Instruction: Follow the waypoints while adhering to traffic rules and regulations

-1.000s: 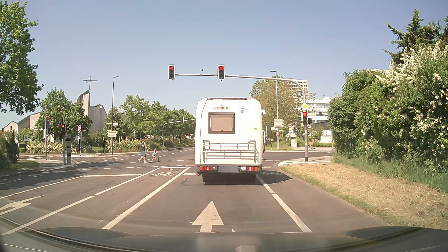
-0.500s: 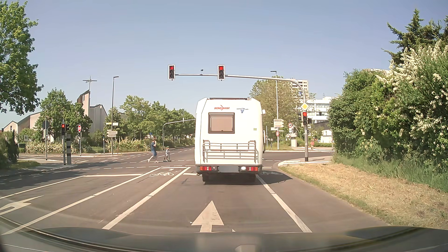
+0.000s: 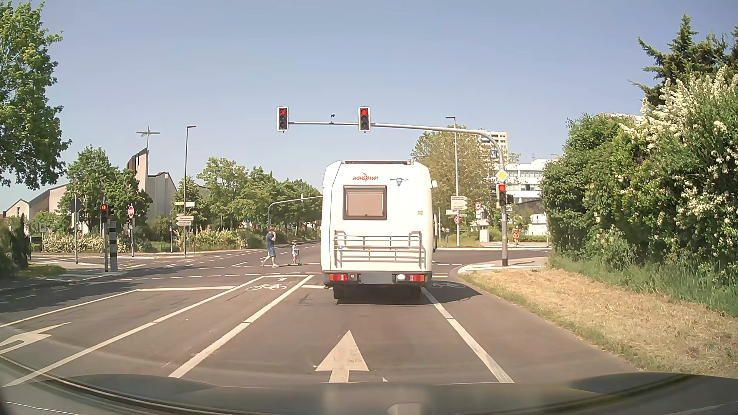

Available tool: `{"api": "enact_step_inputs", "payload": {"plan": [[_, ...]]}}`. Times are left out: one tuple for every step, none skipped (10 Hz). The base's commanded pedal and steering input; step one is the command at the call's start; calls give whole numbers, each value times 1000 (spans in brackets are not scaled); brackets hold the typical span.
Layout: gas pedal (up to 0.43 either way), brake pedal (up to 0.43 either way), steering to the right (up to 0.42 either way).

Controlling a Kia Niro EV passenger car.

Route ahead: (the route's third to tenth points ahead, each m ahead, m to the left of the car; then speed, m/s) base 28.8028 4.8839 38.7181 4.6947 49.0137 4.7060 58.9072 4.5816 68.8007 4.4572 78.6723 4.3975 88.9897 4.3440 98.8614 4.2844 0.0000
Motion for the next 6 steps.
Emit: {"api": "enact_step_inputs", "payload": {"plan": [[0,293,5],[0,293,5],[0,293,5],[0,293,5],[0,299,5],[0,293,5]]}}
